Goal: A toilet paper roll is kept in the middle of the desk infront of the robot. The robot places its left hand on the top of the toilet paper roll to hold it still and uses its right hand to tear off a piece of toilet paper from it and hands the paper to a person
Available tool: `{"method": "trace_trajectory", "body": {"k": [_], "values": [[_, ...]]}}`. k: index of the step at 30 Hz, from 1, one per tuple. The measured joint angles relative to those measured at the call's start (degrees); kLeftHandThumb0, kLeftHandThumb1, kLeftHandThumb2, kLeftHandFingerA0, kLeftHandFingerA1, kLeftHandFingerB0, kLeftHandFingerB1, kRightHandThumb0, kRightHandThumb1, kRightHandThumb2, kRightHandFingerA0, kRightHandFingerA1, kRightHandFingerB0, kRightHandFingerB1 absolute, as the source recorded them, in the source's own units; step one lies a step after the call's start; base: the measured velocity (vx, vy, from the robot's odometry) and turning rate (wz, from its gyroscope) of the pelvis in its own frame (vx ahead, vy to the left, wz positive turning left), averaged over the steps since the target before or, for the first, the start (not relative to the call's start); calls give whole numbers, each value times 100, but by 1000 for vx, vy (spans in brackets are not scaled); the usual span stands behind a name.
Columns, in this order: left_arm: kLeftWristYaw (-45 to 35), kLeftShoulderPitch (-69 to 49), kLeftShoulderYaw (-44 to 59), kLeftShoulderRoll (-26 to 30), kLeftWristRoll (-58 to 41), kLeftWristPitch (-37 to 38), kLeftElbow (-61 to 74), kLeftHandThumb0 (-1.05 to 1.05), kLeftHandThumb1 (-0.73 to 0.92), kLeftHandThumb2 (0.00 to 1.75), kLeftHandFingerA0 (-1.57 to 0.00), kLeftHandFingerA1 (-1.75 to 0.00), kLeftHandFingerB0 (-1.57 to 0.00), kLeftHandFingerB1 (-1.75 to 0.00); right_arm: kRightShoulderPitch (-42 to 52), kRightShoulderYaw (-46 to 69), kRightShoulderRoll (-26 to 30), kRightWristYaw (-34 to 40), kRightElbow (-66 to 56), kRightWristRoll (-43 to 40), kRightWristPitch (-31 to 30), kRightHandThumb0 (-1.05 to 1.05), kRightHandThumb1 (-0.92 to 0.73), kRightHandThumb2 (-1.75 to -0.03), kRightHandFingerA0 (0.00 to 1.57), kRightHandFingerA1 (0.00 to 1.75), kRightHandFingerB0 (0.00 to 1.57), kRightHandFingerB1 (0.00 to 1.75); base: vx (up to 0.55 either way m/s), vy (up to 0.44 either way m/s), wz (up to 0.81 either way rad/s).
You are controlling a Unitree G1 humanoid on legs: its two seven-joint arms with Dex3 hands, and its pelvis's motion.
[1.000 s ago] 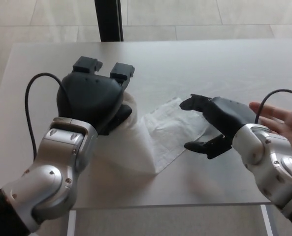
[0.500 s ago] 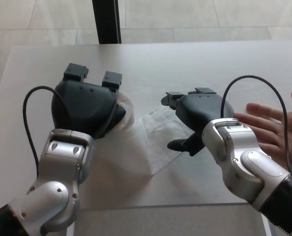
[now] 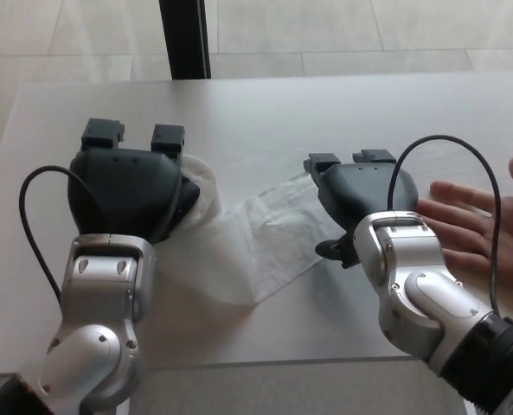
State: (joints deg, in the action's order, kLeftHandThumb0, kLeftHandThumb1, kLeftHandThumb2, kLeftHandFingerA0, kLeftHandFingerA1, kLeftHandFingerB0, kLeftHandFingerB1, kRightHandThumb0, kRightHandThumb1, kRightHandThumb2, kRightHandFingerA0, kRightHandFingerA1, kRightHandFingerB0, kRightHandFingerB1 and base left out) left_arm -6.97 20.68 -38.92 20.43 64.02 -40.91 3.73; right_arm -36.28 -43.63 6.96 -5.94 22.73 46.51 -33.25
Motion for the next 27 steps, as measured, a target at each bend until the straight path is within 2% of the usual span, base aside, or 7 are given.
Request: {"method": "trace_trajectory", "body": {"k": [2,8,9,11,18,23,27], "values": [[-30,34,4,-51,67,3,-67,-43,86,67,-18,-49,-17,-35,-1,-37,-22,-83,41,46,-16,-26,-43,-74,0,0,7,26,0,0,0],[-118,106,-16,-115,280,18,-202,-42,87,67,-17,-50,-17,-35,-11,-74,-130,-253,94,92,-24,-26,-42,-77,0,0,6,25,0,0,0],[-132,106,-10,-126,309,19,-212,-41,85,70,-18,-50,-17,-36,-12,-74,-141,-272,99,102,-24,-19,-40,-79,0,0,7,31,0,0,0],[-166,110,-26,-144,363,27,-234,-40,82,72,-18,-50,-17,-35,-32,-78,-188,-272,167,131,-9,-17,-42,-79,0,0,7,30,0,0,0],[-301,190,-39,-214,551,54,-311,-41,82,69,-21,-49,-17,-34,-214,-109,-353,-274,478,194,50,-21,-41,-76,0,0,6,31,0,0,0],[-378,185,-11,-256,608,71,-351,-43,84,65,-21,-49,-18,-33,-266,-108,-495,-289,579,245,51,-18,-44,-75,0,5,7,23,0,0,0],[-397,159,43,-287,664,90,-379,-45,84,65,-21,-49,-18,-33,-398,-126,-564,-382,692,277,50,-15,-44,-74,0,3,8,16,0,0,0]]}}
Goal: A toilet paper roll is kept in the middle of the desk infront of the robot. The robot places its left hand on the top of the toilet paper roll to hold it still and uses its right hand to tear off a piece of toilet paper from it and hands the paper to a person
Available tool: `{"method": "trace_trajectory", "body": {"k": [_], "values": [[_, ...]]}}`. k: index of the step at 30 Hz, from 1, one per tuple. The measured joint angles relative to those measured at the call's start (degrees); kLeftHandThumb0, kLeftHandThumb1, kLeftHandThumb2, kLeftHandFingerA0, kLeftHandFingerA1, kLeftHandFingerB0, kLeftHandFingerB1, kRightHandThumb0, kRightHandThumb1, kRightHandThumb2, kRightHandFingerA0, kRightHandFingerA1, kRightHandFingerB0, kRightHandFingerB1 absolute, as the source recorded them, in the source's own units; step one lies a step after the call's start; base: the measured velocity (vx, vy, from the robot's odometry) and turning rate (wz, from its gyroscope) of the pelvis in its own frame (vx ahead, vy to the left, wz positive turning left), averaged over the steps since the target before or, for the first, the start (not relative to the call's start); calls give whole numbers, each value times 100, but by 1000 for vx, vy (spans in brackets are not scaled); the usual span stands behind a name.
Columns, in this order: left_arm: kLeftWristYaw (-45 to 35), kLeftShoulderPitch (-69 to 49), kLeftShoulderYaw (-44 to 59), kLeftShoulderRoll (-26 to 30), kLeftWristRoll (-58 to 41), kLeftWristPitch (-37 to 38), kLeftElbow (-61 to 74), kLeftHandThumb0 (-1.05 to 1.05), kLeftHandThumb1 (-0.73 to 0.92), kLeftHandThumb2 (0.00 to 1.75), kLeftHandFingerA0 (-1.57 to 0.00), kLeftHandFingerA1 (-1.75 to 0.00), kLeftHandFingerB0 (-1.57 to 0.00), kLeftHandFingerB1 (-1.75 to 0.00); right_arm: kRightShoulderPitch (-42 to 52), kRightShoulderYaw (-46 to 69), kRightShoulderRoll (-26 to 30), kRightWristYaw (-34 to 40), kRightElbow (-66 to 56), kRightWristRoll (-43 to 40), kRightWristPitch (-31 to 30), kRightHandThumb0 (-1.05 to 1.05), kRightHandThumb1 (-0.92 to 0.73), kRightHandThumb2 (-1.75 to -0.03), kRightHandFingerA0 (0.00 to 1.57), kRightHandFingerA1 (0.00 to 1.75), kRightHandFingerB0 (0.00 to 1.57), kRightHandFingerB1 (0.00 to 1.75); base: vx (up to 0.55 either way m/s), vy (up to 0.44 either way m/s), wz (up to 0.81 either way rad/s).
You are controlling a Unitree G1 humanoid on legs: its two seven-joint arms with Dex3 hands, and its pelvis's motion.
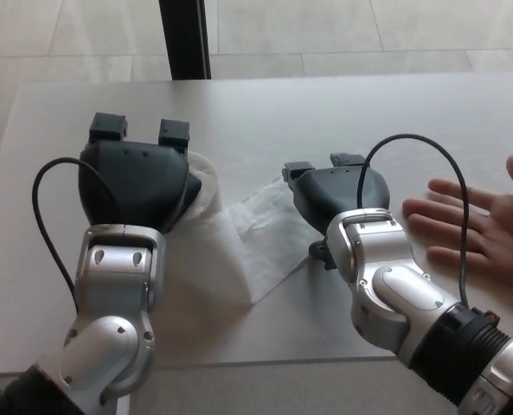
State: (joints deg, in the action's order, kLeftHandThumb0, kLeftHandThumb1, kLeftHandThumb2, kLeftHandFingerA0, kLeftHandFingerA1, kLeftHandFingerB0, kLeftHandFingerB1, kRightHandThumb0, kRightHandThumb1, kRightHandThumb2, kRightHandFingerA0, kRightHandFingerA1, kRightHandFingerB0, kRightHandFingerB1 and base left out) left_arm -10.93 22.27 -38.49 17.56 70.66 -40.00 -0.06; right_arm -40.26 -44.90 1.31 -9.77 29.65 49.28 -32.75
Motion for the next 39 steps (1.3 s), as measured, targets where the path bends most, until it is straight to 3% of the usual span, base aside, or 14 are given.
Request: {"method": "trace_trajectory", "body": {"k": [4,7,8,10,17,18,23,27,28,29,30,31,36,39], "values": [[-13,-9,74,0,28,46,-1,-46,84,65,-22,-48,-19,-33,-89,-11,-14,-98,69,13,5,-15,-41,-74,0,7,7,7,0,0,0],[-26,-23,116,0,50,80,-2,-47,85,65,-20,-54,-17,-33,-127,-71,-8,-232,130,23,7,-46,-30,-54,0,0,0,0,0,0,0],[-33,-23,126,0,56,87,-5,-47,85,65,-20,-54,-17,-33,-165,-114,7,-309,133,29,8,-46,-30,-54,0,0,0,0,0,0,0],[-45,-17,146,-2,64,109,-7,-43,84,67,-20,-59,-16,-34,-249,-196,36,-453,140,38,11,-77,-29,-62,0,5,0,0,0,0,0],[-45,28,189,-24,90,113,-22,-42,85,69,-21,-64,-15,-35,-485,-471,103,-1029,191,48,26,-74,-37,-63,0,1,0,0,0,0,0],[-49,15,188,-23,93,114,-44,-43,85,68,-21,-63,-15,-35,-511,-483,112,-1105,210,46,42,-69,-43,-82,0,30,0,26,0,0,0],[-65,-15,217,-23,100,168,-126,-45,86,66,-22,-62,-15,-34,-561,-503,149,-1446,246,38,138,-77,-47,-81,0,24,0,20,0,0,0],[-66,-21,244,-40,111,201,-147,-45,87,66,-22,-58,-16,-32,-538,-469,100,-1485,251,46,154,-68,-37,-77,1,55,0,25,0,0,0],[-66,-20,246,-44,117,206,-148,-45,87,65,-22,-58,-17,-32,-491,-425,66,-1403,241,51,153,-62,-50,-56,15,64,0,24,0,0,0],[-66,-20,248,-46,120,209,-148,-45,87,65,-22,-58,-17,-32,-451,-406,42,-1340,235,58,149,-62,-50,-56,15,64,0,24,0,0,0],[-67,-20,253,-48,121,211,-150,-45,87,66,-22,-58,-17,-32,-414,-388,16,-1271,224,75,141,-64,-42,-80,33,74,0,24,0,0,0],[-67,-20,256,-50,121,216,-154,-44,87,67,-24,-60,-17,-33,-394,-378,-1,-1209,219,96,133,-27,-56,-64,89,136,6,30,0,0,0],[-66,-14,256,-52,130,233,-164,-41,86,72,-26,-77,-17,-35,-209,-218,-82,-646,149,256,104,-24,-63,-66,83,153,24,37,0,0,0],[-64,-10,270,-59,132,242,-159,-42,86,71,-25,-69,-17,-34,-22,-153,-112,-360,148,306,98,-26,-66,-65,83,160,44,38,0,0,0]]}}
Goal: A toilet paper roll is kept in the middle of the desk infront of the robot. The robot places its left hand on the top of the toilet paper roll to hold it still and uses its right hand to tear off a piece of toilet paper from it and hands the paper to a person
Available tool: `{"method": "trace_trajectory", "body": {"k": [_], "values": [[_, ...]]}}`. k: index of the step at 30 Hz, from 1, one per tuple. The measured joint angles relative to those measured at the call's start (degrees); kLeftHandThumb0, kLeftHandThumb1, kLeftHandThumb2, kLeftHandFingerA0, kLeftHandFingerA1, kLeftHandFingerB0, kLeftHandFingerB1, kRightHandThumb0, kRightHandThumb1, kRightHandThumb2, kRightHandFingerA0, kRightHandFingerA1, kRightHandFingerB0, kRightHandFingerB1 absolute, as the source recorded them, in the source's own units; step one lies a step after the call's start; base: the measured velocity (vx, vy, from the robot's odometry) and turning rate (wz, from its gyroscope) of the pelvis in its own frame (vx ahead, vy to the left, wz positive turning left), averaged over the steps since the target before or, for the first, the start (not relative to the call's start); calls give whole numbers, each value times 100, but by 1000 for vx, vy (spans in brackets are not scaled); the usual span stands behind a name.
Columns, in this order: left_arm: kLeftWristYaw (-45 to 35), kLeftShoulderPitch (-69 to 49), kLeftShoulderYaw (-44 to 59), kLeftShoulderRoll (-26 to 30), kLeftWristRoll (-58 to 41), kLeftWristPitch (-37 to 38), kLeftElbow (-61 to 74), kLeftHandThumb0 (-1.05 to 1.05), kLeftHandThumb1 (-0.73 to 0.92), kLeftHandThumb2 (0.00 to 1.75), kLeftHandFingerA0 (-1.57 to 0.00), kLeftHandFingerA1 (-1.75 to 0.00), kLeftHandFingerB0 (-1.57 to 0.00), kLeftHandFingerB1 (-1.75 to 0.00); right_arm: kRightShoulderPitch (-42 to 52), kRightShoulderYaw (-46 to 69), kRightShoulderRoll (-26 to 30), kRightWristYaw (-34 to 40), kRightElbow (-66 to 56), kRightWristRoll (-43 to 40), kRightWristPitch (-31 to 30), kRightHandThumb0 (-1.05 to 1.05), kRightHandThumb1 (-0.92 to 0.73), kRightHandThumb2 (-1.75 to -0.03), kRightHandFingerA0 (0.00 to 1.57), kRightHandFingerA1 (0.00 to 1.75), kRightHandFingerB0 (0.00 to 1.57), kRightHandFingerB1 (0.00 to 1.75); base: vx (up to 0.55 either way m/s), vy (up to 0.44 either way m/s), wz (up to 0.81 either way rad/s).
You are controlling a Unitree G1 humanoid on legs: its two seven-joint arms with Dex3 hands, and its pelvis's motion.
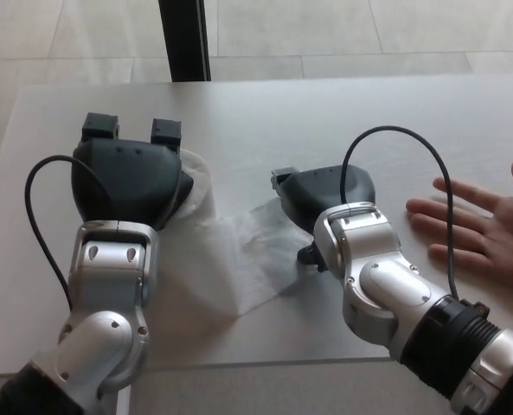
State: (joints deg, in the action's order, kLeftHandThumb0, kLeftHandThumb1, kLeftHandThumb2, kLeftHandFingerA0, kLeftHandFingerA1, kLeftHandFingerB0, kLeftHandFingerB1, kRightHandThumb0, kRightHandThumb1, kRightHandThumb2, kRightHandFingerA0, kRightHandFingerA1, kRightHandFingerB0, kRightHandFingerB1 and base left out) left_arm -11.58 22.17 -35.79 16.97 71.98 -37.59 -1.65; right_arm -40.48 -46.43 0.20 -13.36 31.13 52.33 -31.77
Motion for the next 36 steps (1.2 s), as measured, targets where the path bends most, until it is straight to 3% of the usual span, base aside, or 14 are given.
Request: {"method": "trace_trajectory", "body": {"k": [1,2,3,4,5,6,7,8,9,17,18,20,28,36], "values": [[1,3,7,-6,0,0,1,-43,87,68,-24,-62,-17,-33,46,22,-7,88,-2,8,2,-34,-60,-62,87,164,78,63,0,0,0],[5,18,18,-15,2,0,16,-43,86,69,-23,-62,-16,-34,98,45,-5,220,-5,20,16,-34,-60,-61,88,168,84,70,0,0,0],[7,30,29,-23,4,0,29,-42,86,69,-24,-61,-17,-34,124,63,1,330,-10,37,31,-38,-43,-89,121,137,82,81,0,0,0],[10,30,35,-33,4,0,41,-42,85,70,-24,-60,-17,-33,148,80,7,452,-14,59,47,-39,-45,-91,122,137,81,84,0,0,0],[14,26,40,-44,4,1,48,-42,85,70,-25,-60,-18,-33,179,98,11,583,-17,83,67,-35,-63,-61,93,175,87,74,0,0,0],[17,23,45,-56,5,1,49,-42,85,71,-25,-60,-18,-33,207,115,14,693,-17,100,87,-39,-45,-90,122,138,81,83,0,0,0],[20,21,48,-66,5,1,49,-42,85,71,-25,-60,-18,-33,232,136,15,788,-16,113,109,-39,-45,-90,122,138,81,83,0,0,0],[24,17,51,-77,6,1,47,-41,85,70,-26,-62,-18,-33,264,159,17,901,-14,123,134,-35,-63,-65,97,175,82,80,0,0,0],[28,14,54,-83,8,1,47,-40,83,72,-27,-65,-18,-32,299,181,17,1006,-11,132,156,-42,-46,-90,122,139,80,85,0,0,0],[52,-100,56,-110,24,7,35,-40,83,73,-24,-66,-17,-35,711,401,24,1928,12,155,424,-39,-49,-93,120,137,78,88,0,0,0],[53,-120,56,-110,33,13,25,-41,84,71,-23,-63,-17,-33,779,439,25,2063,32,155,473,-34,-73,-66,89,175,76,113,0,0,0],[53,-153,61,-110,45,19,5,-40,85,71,-23,-60,-17,-34,876,511,27,2271,68,155,546,-30,-74,-72,106,175,76,137,0,0,0],[74,-185,82,-114,101,71,-11,-41,83,72,-28,-70,-18,-35,1203,981,7,2686,-17,64,689,-26,-74,-81,91,175,66,168,0,0,0],[90,-173,118,-127,115,93,21,-40,85,68,-28,-65,-20,-33,1606,2028,-376,2728,-401,-510,864,-22,-52,-120,95,175,83,158,0,0,0]]}}
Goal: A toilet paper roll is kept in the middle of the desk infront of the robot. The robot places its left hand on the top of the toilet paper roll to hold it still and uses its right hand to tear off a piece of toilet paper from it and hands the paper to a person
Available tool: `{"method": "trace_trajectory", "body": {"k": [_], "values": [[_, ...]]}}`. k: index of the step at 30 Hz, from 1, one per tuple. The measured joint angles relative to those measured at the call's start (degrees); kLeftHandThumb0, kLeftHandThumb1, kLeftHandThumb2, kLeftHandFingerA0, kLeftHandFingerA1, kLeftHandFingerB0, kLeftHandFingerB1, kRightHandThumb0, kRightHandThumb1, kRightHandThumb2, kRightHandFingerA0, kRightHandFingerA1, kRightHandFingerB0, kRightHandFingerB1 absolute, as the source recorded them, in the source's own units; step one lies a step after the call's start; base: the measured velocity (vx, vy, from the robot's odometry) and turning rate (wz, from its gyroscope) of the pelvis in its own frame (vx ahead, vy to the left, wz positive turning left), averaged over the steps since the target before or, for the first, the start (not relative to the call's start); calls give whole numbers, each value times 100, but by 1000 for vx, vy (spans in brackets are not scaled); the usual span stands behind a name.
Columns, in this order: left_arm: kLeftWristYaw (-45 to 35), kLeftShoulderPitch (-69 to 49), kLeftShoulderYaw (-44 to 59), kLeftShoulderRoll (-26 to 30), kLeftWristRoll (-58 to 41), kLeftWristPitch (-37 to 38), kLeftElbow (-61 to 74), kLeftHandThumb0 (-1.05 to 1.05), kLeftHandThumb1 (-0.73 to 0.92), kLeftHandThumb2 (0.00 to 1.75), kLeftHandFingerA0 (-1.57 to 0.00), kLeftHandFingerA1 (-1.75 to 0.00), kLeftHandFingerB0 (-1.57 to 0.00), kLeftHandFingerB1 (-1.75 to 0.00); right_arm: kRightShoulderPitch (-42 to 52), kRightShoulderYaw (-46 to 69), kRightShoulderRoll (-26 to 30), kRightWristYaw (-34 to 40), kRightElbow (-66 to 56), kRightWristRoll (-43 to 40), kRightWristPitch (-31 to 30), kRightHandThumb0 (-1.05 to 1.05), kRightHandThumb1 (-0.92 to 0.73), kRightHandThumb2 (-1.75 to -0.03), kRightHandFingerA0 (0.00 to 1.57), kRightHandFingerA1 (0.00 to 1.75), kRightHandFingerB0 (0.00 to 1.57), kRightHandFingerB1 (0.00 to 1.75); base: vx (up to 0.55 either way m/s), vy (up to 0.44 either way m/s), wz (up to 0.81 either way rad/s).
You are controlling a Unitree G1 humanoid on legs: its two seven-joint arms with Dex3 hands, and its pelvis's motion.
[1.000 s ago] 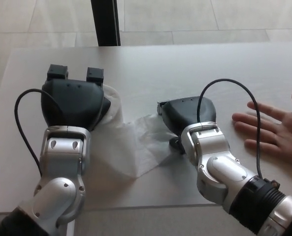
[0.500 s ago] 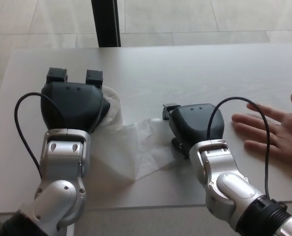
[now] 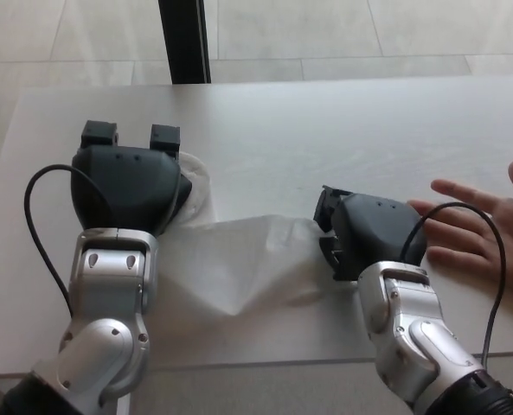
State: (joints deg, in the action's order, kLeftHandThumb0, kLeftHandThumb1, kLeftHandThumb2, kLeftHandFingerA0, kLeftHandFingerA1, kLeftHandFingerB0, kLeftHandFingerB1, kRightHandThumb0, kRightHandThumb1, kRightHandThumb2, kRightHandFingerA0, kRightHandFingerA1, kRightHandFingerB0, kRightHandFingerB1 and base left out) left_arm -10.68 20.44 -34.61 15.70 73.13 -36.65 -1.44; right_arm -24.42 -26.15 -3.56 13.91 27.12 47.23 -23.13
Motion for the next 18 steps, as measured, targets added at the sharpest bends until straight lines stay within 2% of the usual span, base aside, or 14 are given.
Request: {"method": "trace_trajectory", "body": {"k": [5,6,12,13,14,15,18], "values": [[10,12,4,-23,1,1,-10,-41,86,70,-30,-76,-17,-33,45,539,-261,8,-130,-396,254,-22,-52,-119,95,175,83,158,0,0,0],[9,12,2,-23,1,4,-21,-40,85,69,-27,-67,-18,-33,65,618,-302,13,-166,-473,314,-22,-52,-119,95,175,83,158,0,0,0],[7,-3,-16,-27,21,29,-64,-40,85,71,-30,-64,-20,-34,177,873,-499,36,-430,-889,622,-24,-48,-126,92,175,80,155,0,0,0],[7,-4,-16,-27,25,31,-64,-39,85,71,-30,-79,-19,-34,179,898,-539,31,-481,-951,644,-25,-46,-128,91,175,80,154,0,0,0],[7,-5,-16,-27,28,36,-64,-39,85,71,-30,-79,-19,-34,179,921,-570,23,-527,-999,656,-25,-46,-128,91,175,80,154,0,0,0],[7,-5,-16,-27,33,48,-64,-38,83,71,-30,-73,-21,-35,178,942,-605,13,-575,-1072,679,-23,-42,-133,91,175,81,155,0,0,0],[10,-7,-9,-35,35,50,-64,-39,84,70,-29,-63,-21,-35,179,1072,-721,-50,-742,-1295,715,-22,-41,-134,89,175,78,158,0,0,0]]}}
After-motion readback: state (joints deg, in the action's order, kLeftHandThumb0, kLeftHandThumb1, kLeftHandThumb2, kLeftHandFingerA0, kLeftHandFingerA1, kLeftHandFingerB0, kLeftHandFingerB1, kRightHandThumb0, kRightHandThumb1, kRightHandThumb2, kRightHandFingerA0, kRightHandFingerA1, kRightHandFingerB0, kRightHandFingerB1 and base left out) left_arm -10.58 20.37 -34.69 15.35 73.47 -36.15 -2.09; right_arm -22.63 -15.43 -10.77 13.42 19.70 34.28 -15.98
